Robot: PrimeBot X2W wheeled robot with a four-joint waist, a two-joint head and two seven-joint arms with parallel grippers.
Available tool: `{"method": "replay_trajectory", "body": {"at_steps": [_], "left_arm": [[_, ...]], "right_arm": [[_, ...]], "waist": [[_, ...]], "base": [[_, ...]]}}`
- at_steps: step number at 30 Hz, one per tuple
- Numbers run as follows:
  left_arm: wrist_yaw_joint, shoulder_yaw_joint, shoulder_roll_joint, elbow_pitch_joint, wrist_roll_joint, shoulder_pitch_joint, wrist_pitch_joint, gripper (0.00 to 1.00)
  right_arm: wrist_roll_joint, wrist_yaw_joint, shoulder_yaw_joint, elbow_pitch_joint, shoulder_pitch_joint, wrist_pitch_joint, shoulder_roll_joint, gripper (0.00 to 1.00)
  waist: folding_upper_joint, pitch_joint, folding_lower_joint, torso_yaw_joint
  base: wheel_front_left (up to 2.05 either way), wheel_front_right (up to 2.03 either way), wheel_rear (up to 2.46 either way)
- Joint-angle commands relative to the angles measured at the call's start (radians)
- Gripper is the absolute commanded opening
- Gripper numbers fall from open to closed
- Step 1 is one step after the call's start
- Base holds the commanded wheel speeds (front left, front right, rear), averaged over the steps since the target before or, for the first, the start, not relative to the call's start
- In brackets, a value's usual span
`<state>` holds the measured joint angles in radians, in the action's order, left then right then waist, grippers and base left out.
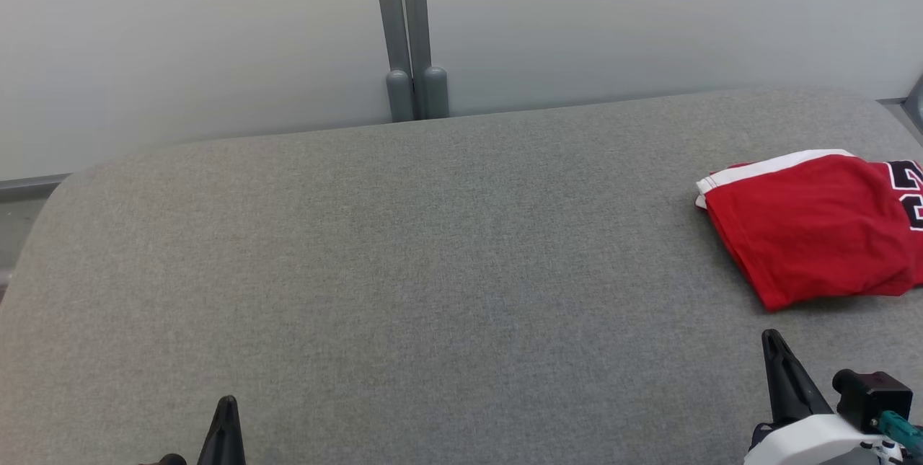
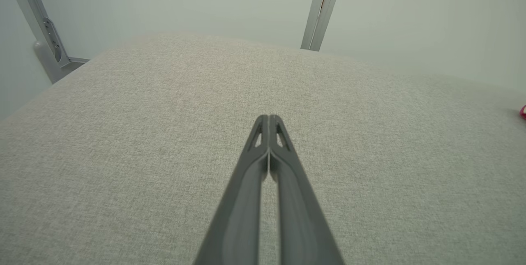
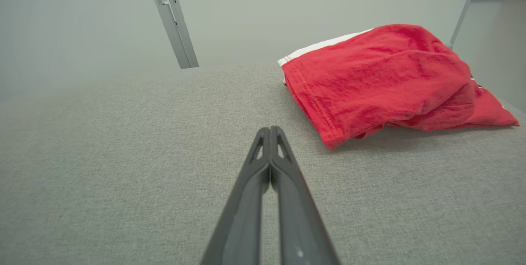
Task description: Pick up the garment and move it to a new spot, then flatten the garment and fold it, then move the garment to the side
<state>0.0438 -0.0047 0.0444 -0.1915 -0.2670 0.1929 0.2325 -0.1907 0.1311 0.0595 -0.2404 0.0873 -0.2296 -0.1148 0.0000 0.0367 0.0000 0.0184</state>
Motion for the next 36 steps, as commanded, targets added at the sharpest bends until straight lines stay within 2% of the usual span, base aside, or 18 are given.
{"method": "replay_trajectory", "body": {"at_steps": [1, 17, 36], "left_arm": [[0.004, 0.008, 0.002, 0.012, -0.051, -0.029, -0.010, 0.00], [0.022, 0.031, 0.003, 0.000, -0.324, -0.088, -0.080, 0.00], [0.040, 0.055, 0.004, -0.013, -0.594, -0.147, -0.150, 0.00]], "right_arm": [[-0.054, 0.000, 0.008, 0.012, -0.026, 0.011, -0.005, 0.00], [-0.343, 0.000, 0.015, 0.014, -0.061, 0.078, 0.010, 0.00], [-0.627, 0.000, 0.025, 0.010, -0.098, 0.148, 0.024, 0.00]], "waist": [[0.0000, -0.001, 0.0000, 0.000], [0.0000, -0.006, 0.0000, -0.003], [0.0000, -0.012, 0.0000, -0.006]], "base": [[0.00, 0.00, 0.00], [0.00, 0.00, 0.00], [0.00, 0.00, 0.00]]}}
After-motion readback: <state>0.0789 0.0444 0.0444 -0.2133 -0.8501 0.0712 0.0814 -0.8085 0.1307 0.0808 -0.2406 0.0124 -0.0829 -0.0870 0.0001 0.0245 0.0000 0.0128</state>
